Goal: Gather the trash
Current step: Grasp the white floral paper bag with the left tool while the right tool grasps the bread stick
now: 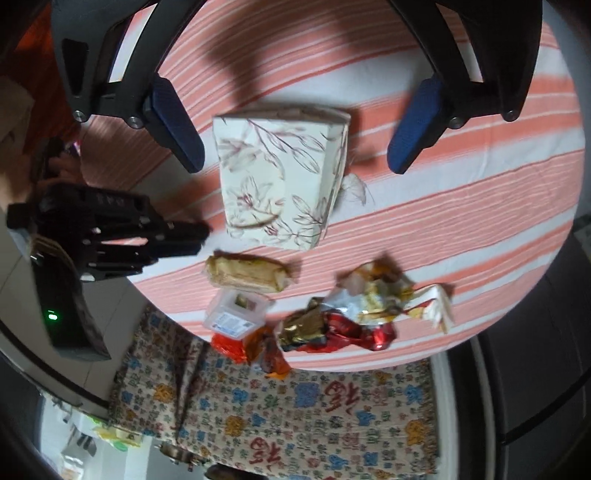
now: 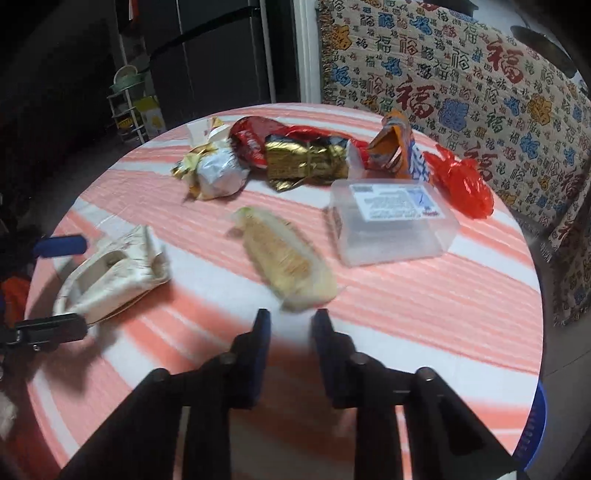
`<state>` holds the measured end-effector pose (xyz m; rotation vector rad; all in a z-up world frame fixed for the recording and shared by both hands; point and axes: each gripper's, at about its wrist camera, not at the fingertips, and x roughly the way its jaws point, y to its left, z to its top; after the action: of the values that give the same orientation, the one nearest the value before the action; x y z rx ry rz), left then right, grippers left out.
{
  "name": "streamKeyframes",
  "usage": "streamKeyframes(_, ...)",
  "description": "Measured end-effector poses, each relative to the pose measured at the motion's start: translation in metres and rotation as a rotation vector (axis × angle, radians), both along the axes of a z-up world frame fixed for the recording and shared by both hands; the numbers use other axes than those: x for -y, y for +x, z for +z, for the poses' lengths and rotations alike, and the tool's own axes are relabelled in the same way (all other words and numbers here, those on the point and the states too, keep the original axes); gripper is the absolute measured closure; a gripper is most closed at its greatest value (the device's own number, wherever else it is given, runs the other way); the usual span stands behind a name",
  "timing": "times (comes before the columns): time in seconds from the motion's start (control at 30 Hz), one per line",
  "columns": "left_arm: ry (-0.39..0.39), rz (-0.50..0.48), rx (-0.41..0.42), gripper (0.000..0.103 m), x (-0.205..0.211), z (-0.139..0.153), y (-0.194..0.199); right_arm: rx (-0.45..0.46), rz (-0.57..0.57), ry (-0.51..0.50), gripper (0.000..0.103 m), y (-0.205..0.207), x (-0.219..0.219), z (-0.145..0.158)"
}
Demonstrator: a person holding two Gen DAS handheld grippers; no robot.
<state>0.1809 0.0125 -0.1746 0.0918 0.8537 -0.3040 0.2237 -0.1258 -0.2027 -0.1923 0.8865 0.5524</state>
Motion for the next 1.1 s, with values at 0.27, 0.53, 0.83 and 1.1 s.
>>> streamKeyframes(0.27,0.000,0.020,-0.042,0.025,0.011,-0.019,0.023,0.014,0.046,-0.013,0.068,-0.016,0.002,0.000)
streamKeyframes(0.53,0.010,0.195,-0.010,0.026,-0.039,-0.017,0.024,0.100,0.007,-0.029,0.046,0.005,0.012,0.016)
streamKeyframes(0.83,-0.011,0.092,-0.025,0.008,-0.044,-0.017,0.008,-0.091,0.190,0.100,0.057,0.012,-0.015,0.006)
streamKeyframes(1.1,0.079,0.187,-0.050,0.007,-0.039,-0.027,0.018,-0.063,0.111,0.048,0.035,0.010,-0.011,0.004)
